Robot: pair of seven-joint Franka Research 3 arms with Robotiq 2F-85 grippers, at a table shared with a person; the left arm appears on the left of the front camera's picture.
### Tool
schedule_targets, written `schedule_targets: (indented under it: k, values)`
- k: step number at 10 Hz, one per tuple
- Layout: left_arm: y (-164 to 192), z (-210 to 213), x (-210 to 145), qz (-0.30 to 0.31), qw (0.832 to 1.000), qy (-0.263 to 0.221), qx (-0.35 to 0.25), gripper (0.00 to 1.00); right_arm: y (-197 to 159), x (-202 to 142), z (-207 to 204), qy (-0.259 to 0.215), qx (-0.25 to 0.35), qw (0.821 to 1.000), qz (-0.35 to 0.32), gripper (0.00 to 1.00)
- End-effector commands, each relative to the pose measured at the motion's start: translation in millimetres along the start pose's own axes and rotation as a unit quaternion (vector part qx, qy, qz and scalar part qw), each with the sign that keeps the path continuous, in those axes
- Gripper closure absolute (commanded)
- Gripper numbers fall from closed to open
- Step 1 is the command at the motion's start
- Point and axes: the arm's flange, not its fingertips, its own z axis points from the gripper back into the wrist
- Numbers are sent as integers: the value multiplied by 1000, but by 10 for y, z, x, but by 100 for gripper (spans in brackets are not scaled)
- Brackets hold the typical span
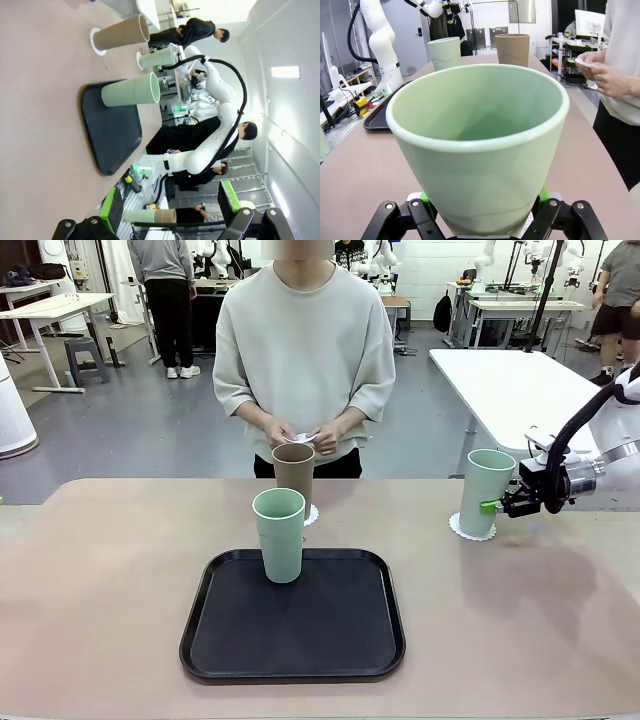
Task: Place coasters on the table and set cups on them.
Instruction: Take one Reusable plastic cup from the Flat Tray and place it on a coaster set by the human.
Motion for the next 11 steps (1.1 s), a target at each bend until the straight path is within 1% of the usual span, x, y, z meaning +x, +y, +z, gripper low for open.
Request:
schedule_targets:
  k: [1,11]
  values:
    - [-23,16,-4,1,1000,-2,1,0,-102,32,33,-15,2,1000,-11,16]
    - [-23,16,-4,1,1000,-2,1,0,-158,-28,6,-21,9,1000,-21,16]
